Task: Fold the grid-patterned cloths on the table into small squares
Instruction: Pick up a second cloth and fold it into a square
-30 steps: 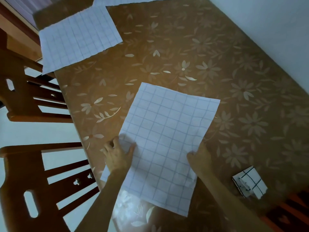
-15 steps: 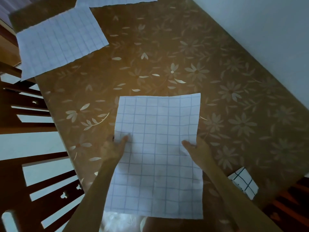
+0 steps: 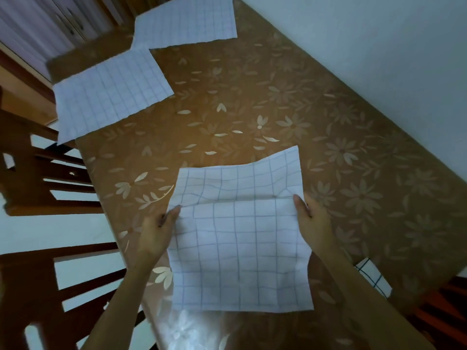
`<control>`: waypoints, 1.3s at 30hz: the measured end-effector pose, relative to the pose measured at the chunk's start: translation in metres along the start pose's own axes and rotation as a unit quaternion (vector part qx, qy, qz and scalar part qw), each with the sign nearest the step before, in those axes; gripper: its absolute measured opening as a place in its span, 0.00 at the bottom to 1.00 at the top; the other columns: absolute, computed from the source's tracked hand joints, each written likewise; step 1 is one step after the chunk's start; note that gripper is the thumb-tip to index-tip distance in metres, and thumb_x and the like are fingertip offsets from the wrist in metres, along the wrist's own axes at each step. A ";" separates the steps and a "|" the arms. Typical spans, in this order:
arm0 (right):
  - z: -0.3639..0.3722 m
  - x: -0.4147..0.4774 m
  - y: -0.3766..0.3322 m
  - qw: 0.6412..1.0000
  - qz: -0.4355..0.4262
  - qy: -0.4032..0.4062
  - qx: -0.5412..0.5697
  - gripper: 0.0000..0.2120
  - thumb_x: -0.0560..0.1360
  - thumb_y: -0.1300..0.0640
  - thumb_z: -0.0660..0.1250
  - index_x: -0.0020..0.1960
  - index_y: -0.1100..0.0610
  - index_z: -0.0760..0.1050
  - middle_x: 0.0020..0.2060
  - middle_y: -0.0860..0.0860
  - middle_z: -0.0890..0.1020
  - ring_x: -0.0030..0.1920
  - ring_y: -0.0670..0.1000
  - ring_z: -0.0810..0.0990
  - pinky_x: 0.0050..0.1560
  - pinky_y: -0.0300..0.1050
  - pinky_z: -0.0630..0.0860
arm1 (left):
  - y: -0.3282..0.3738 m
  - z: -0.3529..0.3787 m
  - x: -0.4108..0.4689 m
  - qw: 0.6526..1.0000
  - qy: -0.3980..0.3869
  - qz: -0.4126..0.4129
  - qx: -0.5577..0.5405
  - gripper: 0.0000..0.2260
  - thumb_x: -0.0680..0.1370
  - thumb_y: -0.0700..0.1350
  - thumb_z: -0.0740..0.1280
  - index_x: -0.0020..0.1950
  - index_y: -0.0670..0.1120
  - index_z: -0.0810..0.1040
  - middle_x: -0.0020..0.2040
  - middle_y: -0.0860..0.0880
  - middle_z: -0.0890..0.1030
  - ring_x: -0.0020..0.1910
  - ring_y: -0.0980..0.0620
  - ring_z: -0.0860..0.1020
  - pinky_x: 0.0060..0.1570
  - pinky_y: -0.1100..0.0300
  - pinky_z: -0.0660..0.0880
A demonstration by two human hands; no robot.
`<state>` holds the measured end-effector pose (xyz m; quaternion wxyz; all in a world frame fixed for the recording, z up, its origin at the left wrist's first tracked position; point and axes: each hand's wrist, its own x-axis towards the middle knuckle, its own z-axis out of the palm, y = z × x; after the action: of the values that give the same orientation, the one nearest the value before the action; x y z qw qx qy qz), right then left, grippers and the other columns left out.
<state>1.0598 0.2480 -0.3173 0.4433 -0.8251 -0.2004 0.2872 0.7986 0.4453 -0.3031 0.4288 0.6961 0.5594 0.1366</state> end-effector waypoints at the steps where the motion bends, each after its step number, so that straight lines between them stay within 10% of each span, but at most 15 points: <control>1: -0.003 -0.004 -0.005 1.000 -0.014 -0.002 0.019 0.08 0.84 0.54 0.58 0.58 0.49 0.76 0.44 0.38 0.79 0.46 0.31 0.79 0.51 0.22 0.70 | 0.000 -0.008 -0.003 1.000 -0.001 0.015 -0.010 0.16 0.78 0.55 0.67 0.39 0.44 0.78 0.33 0.51 0.79 0.33 0.54 0.77 0.37 0.59 0.73; 4: -0.016 -0.020 -0.024 0.997 -0.063 -0.011 0.048 0.12 0.84 0.55 0.58 0.64 0.49 0.75 0.53 0.36 0.80 0.55 0.30 0.77 0.61 0.29 0.72 | 0.014 -0.031 -0.019 0.980 -0.075 -0.038 -0.180 0.08 0.78 0.49 0.70 0.54 0.49 0.85 0.52 0.50 0.87 0.52 0.49 0.85 0.54 0.49 0.80; 10: -0.036 -0.061 -0.053 0.990 -0.109 -0.057 0.069 0.13 0.83 0.56 0.60 0.65 0.49 0.77 0.57 0.37 0.83 0.60 0.40 0.80 0.60 0.38 0.76 | 0.036 -0.061 -0.047 0.944 -0.166 -0.082 -0.273 0.41 0.50 0.69 0.81 0.55 0.45 0.84 0.52 0.48 0.87 0.53 0.49 0.85 0.52 0.56 0.80; 16: -0.067 -0.108 -0.080 0.990 -0.127 0.029 0.050 0.09 0.82 0.55 0.63 0.61 0.50 0.76 0.58 0.43 0.80 0.61 0.48 0.77 0.63 0.42 0.70 | 0.059 -0.103 -0.081 0.970 -0.126 0.016 -0.206 0.13 0.80 0.50 0.67 0.57 0.43 0.85 0.54 0.41 0.86 0.56 0.39 0.84 0.59 0.44 0.80; 19: -0.087 -0.143 -0.103 0.982 -0.152 0.087 0.071 0.14 0.80 0.54 0.66 0.63 0.57 0.78 0.59 0.52 0.82 0.61 0.55 0.79 0.67 0.56 0.73 | 0.072 -0.143 -0.109 0.955 -0.126 0.098 -0.250 0.15 0.79 0.53 0.68 0.61 0.47 0.83 0.56 0.45 0.86 0.55 0.44 0.84 0.51 0.54 0.83; 22: -0.101 -0.187 -0.124 0.973 -0.185 0.079 0.110 0.09 0.78 0.56 0.67 0.51 0.61 0.81 0.45 0.66 0.82 0.48 0.68 0.81 0.47 0.60 0.79 | 0.059 -0.187 -0.130 0.930 -0.153 0.148 -0.300 0.29 0.66 0.64 0.77 0.60 0.49 0.84 0.60 0.46 0.84 0.57 0.45 0.84 0.52 0.51 0.83; 26: -0.085 -0.243 -0.152 0.976 -0.179 0.067 0.106 0.06 0.75 0.51 0.70 0.50 0.50 0.82 0.41 0.44 0.86 0.41 0.38 0.84 0.39 0.32 0.78 | 0.050 -0.211 -0.145 0.940 -0.162 0.150 -0.261 0.22 0.70 0.60 0.77 0.58 0.49 0.85 0.56 0.47 0.86 0.54 0.47 0.85 0.50 0.53 0.84; 29: -0.059 -0.266 -0.167 0.980 -0.173 0.079 0.066 0.02 0.76 0.49 0.70 0.44 0.44 0.77 0.36 0.38 0.81 0.39 0.37 0.80 0.30 0.23 0.70 | 0.055 -0.212 -0.156 0.947 -0.118 0.208 -0.214 0.15 0.81 0.52 0.67 0.67 0.52 0.77 0.58 0.51 0.85 0.56 0.51 0.84 0.52 0.55 0.83; 39: -0.032 -0.290 -0.212 0.946 -0.255 0.151 0.132 0.08 0.75 0.50 0.73 0.42 0.54 0.83 0.37 0.49 0.87 0.41 0.45 0.85 0.40 0.44 0.80 | 0.072 -0.283 -0.187 0.917 0.012 0.385 -0.103 0.13 0.82 0.45 0.64 0.51 0.63 0.82 0.52 0.57 0.84 0.51 0.61 0.82 0.51 0.67 0.78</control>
<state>0.8460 0.1702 -0.0373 0.6318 -0.7142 -0.2953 0.0600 0.5937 0.4033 -0.0266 0.4054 0.8081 0.2359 0.3562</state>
